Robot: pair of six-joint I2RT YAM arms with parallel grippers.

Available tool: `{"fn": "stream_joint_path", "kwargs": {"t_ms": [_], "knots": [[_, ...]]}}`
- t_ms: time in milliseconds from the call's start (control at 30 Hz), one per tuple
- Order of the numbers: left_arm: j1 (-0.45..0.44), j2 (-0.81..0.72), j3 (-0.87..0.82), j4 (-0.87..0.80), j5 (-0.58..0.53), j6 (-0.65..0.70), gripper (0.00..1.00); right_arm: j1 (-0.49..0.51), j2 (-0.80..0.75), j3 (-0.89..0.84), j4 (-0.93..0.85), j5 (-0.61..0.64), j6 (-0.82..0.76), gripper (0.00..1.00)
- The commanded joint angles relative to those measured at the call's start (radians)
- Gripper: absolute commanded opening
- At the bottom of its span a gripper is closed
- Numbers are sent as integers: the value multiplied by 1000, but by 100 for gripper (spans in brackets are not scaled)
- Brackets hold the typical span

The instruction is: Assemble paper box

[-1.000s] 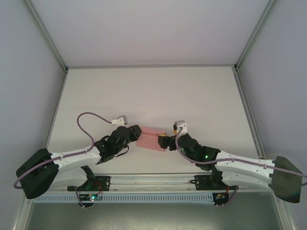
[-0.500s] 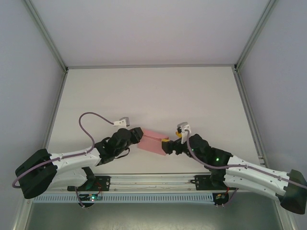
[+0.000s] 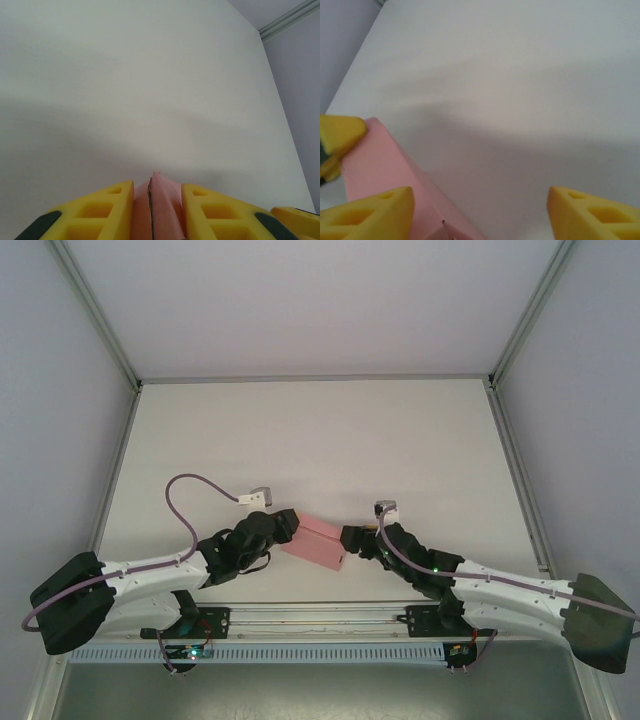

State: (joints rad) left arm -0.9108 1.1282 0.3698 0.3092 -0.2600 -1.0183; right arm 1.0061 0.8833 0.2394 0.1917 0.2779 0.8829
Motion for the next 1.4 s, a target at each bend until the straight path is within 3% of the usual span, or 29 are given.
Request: {"fn": "stream_joint_path", "kwargs": {"t_ms": [0,167,533,767,967,1267,1367], "knots": [[-23,-8,-42,-96,6,28,29,36,28,-68,5,-47,-38,62],[-28,-65,-83,-98,30,35,29,85,22,-104,14,-105,-97,62],[-34,-194,-165,-153,63,54,32,182,14,-137,-40,-89,-217,56],[-33,-277,-217,-166,57,42,33,274,123,-126,-94,99,-295,50],[-34,-249,-216,-184,73,32,26,333,265,-37,-87,228,-372,46],[-34,-242,-209,-216,60,15,3,374,471,-26,32,249,-382,29],[-33,-251,-216,-221,55,4,0,381,497,-32,55,257,-377,25]]}}
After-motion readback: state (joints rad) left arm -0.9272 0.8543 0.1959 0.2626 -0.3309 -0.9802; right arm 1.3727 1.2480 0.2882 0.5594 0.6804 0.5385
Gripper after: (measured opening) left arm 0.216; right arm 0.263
